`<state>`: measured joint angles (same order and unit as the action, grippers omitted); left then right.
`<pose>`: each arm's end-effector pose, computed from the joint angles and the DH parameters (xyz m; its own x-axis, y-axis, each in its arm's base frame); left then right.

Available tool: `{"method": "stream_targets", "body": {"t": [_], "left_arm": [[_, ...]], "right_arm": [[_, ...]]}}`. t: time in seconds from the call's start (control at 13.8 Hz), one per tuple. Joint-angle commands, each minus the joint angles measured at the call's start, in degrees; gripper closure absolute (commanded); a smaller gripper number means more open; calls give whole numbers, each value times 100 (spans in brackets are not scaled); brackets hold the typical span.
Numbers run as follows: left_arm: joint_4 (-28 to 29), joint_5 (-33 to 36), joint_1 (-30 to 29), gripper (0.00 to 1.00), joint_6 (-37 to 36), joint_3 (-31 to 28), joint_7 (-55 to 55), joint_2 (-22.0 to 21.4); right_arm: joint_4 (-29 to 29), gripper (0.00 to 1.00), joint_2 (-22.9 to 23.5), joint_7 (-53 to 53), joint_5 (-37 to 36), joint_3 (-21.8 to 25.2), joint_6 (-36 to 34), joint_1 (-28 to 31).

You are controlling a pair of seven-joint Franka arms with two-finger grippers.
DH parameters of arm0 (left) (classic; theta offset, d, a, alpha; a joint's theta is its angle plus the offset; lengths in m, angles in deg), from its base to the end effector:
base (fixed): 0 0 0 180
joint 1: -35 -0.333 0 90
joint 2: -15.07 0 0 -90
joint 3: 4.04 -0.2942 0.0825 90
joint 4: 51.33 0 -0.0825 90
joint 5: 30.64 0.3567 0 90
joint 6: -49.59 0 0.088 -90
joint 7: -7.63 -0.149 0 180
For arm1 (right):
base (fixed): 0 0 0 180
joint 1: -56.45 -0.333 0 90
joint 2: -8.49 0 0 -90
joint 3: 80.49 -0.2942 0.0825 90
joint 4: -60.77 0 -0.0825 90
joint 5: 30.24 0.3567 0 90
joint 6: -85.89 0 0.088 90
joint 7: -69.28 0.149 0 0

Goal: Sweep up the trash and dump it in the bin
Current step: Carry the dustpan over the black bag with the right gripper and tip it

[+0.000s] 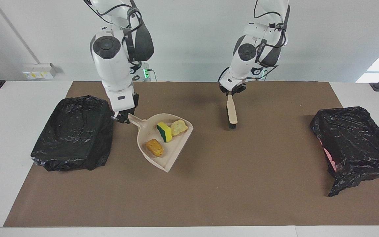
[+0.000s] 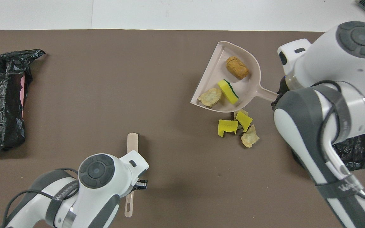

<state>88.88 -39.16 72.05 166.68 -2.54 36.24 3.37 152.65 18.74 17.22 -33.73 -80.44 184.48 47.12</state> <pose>0.3115 -0.2654 0.3175 0.9691 -0.0889 -0.2300 -0.0912 -0.9958 0.0006 0.5720 0.0852 0.4596 0.4678 0.8797 -0.0852 0.8824 -0.4704 -0.0122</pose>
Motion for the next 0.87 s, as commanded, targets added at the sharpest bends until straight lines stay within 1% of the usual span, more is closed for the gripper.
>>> {"method": "stream_targets", "body": {"t": [0.0,0.07,0.14,0.22,0.36,0.43,0.51,0.58,0.72,0.79], "left_arm": [[165,18,783,100,296,-88,758,-157],[182,-70,1038,100,471,-88,952,-44],[182,-149,1093,100,595,-88,1032,140],[182,-341,1050,100,640,-88,990,194],[174,-396,1023,100,614,-88,954,212],[165,-404,1015,86,614,-88,954,212],[147,-404,1015,21,605,-88,954,221],[112,-404,1015,0,588,-97,1015,230],[-115,-404,919,0,552,-132,981,422],[-256,-404,709,0,526,-141,928,554]], "right_arm": [[120,100,-277,-645,50,-66,-225,676],[128,100,-321,-935,50,-66,-313,931],[128,100,-330,-1173,50,-66,-357,1185],[137,100,-330,-1462,50,-57,-349,1466],[146,100,-330,-2191,32,-48,-314,1994],[172,100,-365,-2430,-151,-48,-279,2240],[190,100,-392,-2658,-370,-57,-244,2425],[199,100,-392,-2921,-503,-57,-191,2627],[207,100,-348,-3615,-731,-57,-25,3058],[286,100,-322,-3966,-820,-57,229,3286]]}}
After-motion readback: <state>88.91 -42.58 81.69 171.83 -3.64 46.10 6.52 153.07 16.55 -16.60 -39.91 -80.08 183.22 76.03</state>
